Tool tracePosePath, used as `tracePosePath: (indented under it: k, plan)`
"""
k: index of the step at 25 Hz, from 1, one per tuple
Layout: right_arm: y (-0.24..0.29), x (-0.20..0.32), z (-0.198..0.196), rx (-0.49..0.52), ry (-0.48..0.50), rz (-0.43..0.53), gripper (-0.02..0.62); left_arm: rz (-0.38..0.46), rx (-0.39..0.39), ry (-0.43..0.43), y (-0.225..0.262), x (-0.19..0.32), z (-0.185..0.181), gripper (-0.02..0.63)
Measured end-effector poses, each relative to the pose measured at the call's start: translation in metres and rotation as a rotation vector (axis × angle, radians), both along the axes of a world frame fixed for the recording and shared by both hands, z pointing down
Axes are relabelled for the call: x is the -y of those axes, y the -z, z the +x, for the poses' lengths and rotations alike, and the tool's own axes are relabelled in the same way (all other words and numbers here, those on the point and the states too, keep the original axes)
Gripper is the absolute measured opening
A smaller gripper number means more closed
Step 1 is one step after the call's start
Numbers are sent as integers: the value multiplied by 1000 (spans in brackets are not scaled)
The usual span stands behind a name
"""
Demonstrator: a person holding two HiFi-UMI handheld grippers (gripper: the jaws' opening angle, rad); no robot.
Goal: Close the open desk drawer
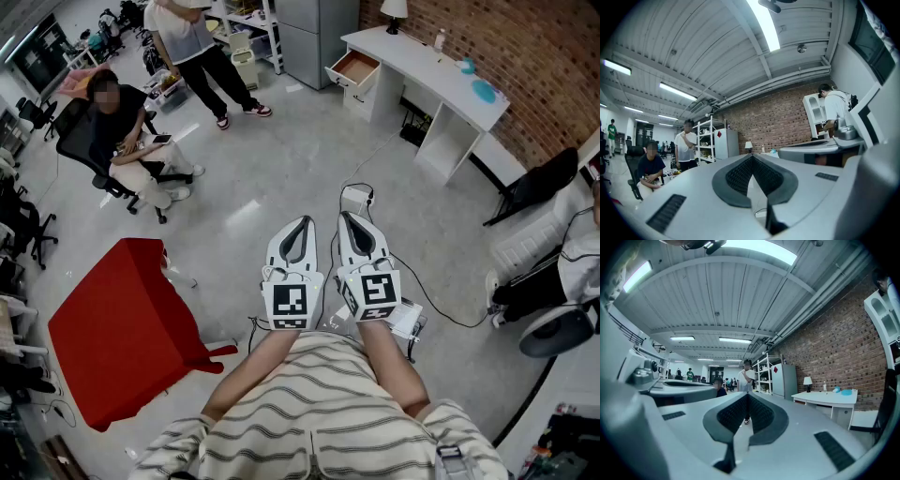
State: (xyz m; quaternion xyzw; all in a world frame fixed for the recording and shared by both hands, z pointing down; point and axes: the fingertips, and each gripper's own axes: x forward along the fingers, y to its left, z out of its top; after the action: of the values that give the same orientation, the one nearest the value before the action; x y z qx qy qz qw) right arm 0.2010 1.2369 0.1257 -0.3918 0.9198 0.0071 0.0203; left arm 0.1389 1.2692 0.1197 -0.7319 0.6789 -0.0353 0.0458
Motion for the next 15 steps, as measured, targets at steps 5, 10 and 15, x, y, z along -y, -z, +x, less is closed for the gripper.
tracePosePath:
  k: [5, 10, 15]
  plan:
    - [0, 1, 10, 5, 10, 3, 11, 2, 3, 7, 0, 1, 11, 6]
    - [3, 6, 29, 11, 34, 9, 11, 4, 10, 6, 2, 7, 36, 6]
    - [1, 13, 57, 43, 58, -12, 11, 2, 4, 26, -2, 13, 60, 6]
